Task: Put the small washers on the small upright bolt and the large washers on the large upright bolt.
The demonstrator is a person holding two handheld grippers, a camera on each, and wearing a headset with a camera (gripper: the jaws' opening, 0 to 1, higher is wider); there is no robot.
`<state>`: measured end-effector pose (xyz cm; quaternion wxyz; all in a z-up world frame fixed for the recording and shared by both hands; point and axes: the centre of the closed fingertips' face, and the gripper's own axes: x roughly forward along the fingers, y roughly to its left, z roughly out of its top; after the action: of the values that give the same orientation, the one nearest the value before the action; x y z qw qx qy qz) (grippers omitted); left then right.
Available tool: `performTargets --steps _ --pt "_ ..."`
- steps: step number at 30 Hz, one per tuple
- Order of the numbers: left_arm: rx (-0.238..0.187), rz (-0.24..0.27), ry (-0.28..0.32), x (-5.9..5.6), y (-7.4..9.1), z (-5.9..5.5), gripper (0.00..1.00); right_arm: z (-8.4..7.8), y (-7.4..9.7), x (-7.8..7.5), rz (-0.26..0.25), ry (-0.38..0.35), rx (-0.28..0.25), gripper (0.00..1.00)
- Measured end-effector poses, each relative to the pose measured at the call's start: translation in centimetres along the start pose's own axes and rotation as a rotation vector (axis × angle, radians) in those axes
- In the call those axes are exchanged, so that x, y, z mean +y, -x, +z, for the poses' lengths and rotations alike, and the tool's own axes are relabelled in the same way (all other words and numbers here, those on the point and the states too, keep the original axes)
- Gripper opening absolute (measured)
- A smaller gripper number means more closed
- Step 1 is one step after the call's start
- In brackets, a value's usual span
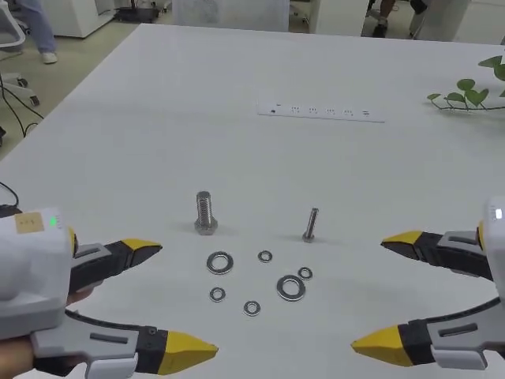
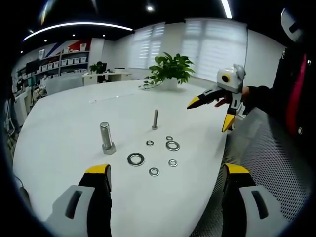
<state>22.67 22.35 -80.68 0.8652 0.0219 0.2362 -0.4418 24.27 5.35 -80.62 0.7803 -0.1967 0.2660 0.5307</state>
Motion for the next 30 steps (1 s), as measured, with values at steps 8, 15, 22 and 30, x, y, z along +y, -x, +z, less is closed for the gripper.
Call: performTargets --steps 8,15,22,30 --pt "0.000 -0.001 -0.005 0.1 -0.1 0.1 0.93 0.1 0.2 -0.2 0.003 0.013 0.014 0.81" --pt "-0.002 -0.003 -0.010 0.0 -0.2 0.3 0.93 0.7 -0.2 -0.1 0.022 0.053 0.038 0.77" --pt "-0.001 -0.006 -0.014 -0.1 -0.3 0.3 0.93 1.5 -1.0 0.2 0.054 0.109 0.064 0.71" --pt "-0.001 -0.007 -0.015 -0.1 -0.3 0.2 0.93 2.0 -1.9 0.7 0.101 0.165 0.110 0.64"
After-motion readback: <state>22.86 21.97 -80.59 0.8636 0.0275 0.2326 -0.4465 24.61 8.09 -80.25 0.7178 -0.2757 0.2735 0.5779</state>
